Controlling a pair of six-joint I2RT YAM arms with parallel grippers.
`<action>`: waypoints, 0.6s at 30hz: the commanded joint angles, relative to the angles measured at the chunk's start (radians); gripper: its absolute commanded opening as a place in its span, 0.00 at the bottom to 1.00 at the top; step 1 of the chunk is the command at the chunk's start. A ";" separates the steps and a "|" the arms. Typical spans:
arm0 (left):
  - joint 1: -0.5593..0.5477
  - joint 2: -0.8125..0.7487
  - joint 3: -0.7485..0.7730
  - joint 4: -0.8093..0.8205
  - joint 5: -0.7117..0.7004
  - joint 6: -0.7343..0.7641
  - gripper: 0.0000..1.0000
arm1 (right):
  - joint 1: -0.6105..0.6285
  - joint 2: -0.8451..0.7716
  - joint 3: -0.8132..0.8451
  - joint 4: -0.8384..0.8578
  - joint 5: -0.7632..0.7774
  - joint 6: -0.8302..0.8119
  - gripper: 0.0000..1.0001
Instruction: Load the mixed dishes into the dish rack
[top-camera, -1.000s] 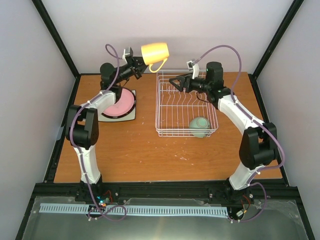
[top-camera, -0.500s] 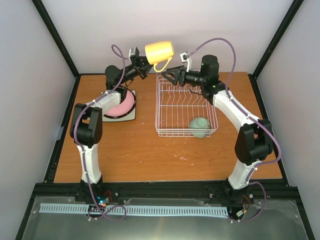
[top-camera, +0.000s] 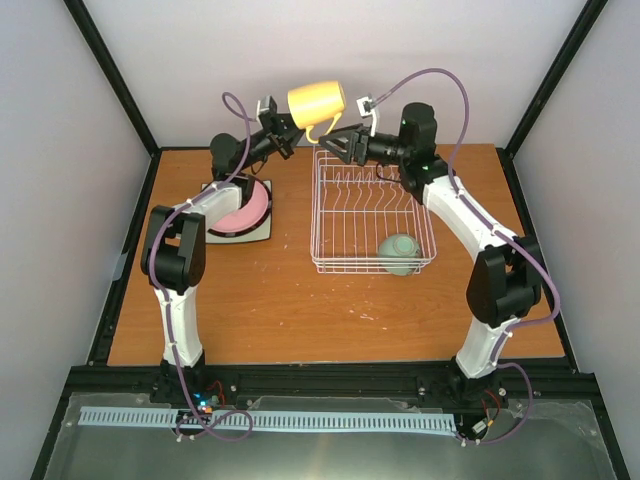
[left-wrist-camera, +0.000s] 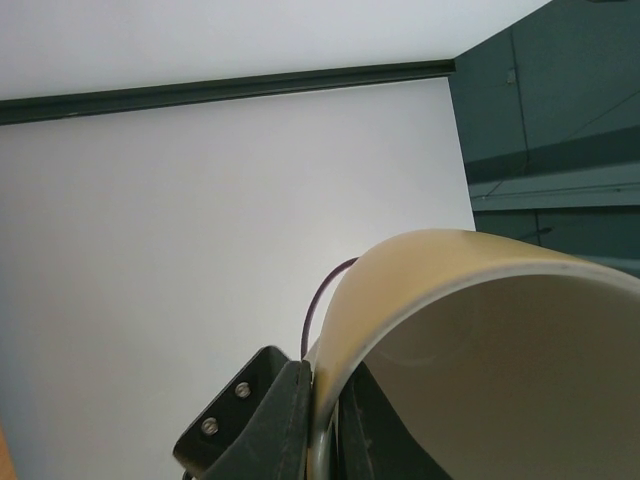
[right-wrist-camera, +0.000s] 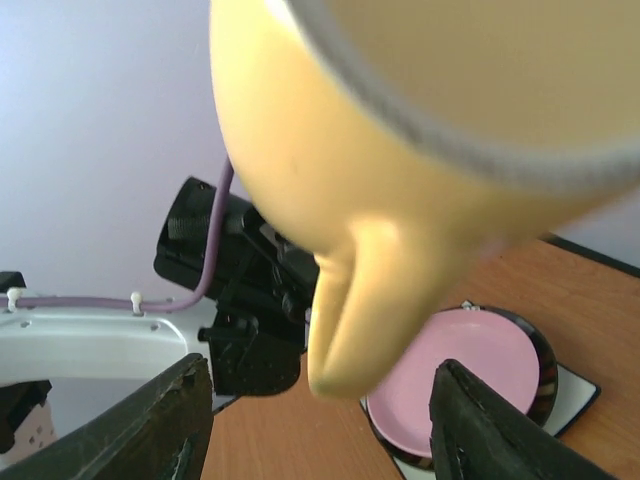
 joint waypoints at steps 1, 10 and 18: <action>0.004 -0.033 -0.003 0.120 -0.050 -0.025 0.01 | 0.014 0.045 0.088 0.038 -0.008 0.020 0.59; 0.003 -0.044 -0.022 0.122 -0.057 -0.020 0.01 | 0.018 0.110 0.162 0.067 -0.036 0.065 0.41; 0.003 -0.024 -0.001 0.122 -0.062 -0.027 0.01 | 0.028 0.128 0.167 0.084 -0.055 0.083 0.16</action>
